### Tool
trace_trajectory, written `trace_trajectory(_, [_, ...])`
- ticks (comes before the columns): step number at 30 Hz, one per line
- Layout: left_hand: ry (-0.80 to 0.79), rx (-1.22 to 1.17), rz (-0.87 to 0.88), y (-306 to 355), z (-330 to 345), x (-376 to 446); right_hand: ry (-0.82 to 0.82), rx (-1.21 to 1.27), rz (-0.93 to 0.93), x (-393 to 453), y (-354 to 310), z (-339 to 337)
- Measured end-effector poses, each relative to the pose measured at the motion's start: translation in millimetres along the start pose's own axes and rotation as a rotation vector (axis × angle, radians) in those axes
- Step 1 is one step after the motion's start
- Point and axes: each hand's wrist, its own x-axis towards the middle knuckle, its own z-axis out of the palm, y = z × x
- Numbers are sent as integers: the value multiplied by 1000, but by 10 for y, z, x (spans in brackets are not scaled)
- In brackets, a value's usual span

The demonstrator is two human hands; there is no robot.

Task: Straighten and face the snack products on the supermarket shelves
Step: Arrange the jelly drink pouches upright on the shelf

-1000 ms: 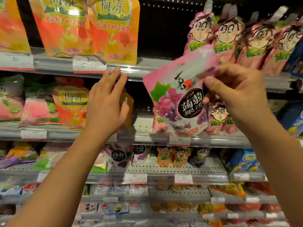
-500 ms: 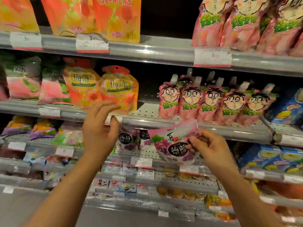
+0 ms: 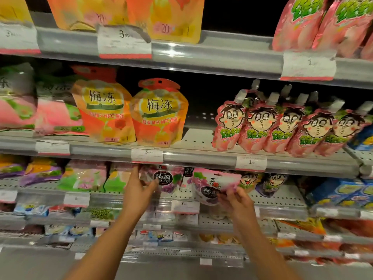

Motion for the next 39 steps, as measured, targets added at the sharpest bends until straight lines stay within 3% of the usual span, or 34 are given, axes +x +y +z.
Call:
trace_trajectory(9, [20, -123, -42, -186, 108, 417, -45, 199, -34, 184, 157, 304])
trace_trajectory(13, [19, -64, -17, -432, 121, 585, -50, 180, -70, 260, 169, 382])
trace_trajectory(20, [134, -158, 41, -441, 107, 535, -24, 92, -53, 419, 150, 516])
trace_trajectory(24, [80, -271, 36, -488, 91, 509, 83, 88, 32, 459, 93, 661])
trace_trajectory(31, [-115, -505, 39, -461, 2, 421, 9, -4, -3, 474, 128, 560])
trace_trajectory(39, [-169, -582, -24, -546, -143, 431, 105, 50, 23, 561, 206, 596])
